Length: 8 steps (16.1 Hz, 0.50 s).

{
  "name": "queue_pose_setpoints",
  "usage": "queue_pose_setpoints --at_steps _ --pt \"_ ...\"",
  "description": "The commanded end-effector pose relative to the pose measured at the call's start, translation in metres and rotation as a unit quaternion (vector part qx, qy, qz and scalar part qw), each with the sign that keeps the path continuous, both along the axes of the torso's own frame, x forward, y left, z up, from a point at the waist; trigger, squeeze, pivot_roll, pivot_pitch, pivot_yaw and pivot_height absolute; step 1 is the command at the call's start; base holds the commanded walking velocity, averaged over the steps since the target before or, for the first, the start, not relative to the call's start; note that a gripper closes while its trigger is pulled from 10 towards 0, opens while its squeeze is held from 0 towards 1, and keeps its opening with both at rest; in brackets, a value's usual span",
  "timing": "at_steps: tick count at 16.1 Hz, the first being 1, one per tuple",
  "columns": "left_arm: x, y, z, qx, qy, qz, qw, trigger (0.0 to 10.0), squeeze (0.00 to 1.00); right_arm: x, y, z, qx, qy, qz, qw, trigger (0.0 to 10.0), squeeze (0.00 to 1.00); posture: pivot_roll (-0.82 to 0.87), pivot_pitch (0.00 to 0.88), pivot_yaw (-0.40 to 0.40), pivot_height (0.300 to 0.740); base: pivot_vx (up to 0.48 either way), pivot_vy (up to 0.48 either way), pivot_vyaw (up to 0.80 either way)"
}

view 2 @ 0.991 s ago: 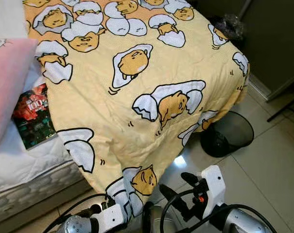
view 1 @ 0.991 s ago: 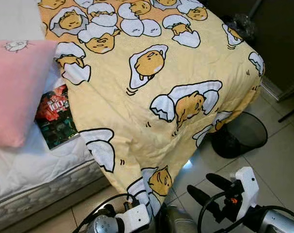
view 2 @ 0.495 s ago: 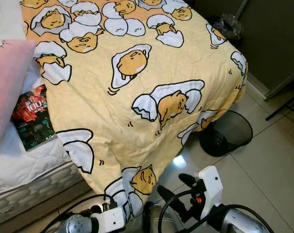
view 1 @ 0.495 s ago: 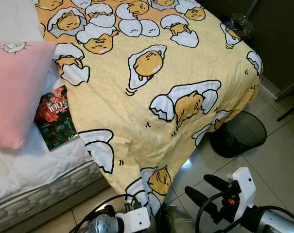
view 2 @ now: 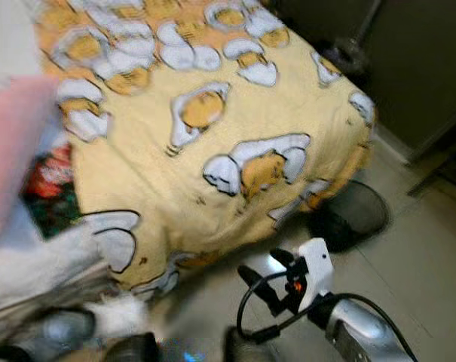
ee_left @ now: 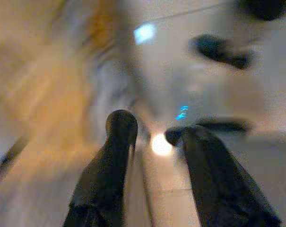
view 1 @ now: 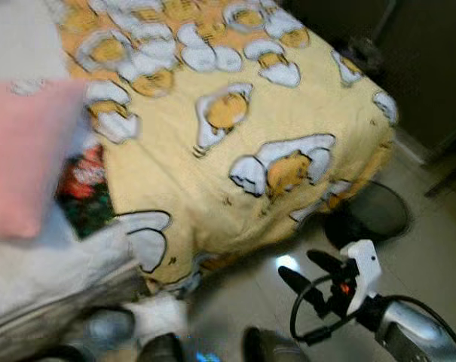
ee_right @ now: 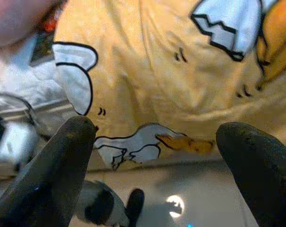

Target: Clean up the room

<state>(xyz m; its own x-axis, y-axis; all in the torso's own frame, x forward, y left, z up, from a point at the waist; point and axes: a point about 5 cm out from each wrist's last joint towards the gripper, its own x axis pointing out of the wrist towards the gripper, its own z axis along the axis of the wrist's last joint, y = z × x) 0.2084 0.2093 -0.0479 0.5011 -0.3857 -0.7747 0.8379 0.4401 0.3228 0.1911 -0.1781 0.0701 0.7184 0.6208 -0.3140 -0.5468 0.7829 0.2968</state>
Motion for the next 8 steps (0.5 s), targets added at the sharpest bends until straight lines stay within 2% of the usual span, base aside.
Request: queue_pose_setpoints --at_steps 1,2,3,4,5,6,8 --pt "0.018 -0.020 0.008 -0.090 -0.035 0.081 0.992 10.0 1.00 0.004 0.002 -0.001 -0.002 -0.007 -0.001 1.000 10.0 0.00 -0.11 0.056 -0.014 0.740 0.000 0.000 0.00" --pt "0.052 -0.019 0.032 -0.191 -0.100 0.229 0.949 10.0 1.00 0.015 0.003 -0.003 -0.002 -0.018 -0.008 1.000 10.0 0.00 -0.10 0.028 -0.013 0.740 0.000 0.000 0.00" --pt "0.059 -0.019 0.038 -0.219 -0.110 0.262 0.934 10.0 1.00 0.018 0.003 -0.003 -0.004 -0.023 -0.011 1.000 10.0 0.00 -0.10 0.023 -0.013 0.740 0.000 0.000 0.00" --pt "0.072 -0.022 0.048 -0.266 -0.131 0.314 0.902 10.0 1.00 0.026 0.004 -0.003 -0.005 -0.034 -0.023 0.999 10.0 0.00 -0.09 0.000 -0.012 0.740 0.000 0.000 0.00" --pt "0.079 -0.027 0.055 -0.291 -0.145 0.341 0.882 10.0 1.00 0.034 0.005 -0.003 -0.004 -0.046 -0.038 0.998 10.0 0.00 -0.08 0.000 -0.012 0.740 0.000 0.000 0.00" --pt "0.081 -0.029 0.057 -0.297 -0.151 0.346 0.877 10.0 1.00 0.037 0.006 -0.002 -0.003 -0.050 -0.045 0.998 10.0 0.00 -0.08 0.000 -0.012 0.740 0.000 0.000 0.00" --pt "0.087 -0.034 0.065 -0.329 -0.183 0.404 0.833 10.0 1.00 0.060 -0.002 -0.001 -0.030 -0.094 -0.136 0.986 10.0 0.00 -0.06 0.000 -0.013 0.740 0.000 0.000 0.00"
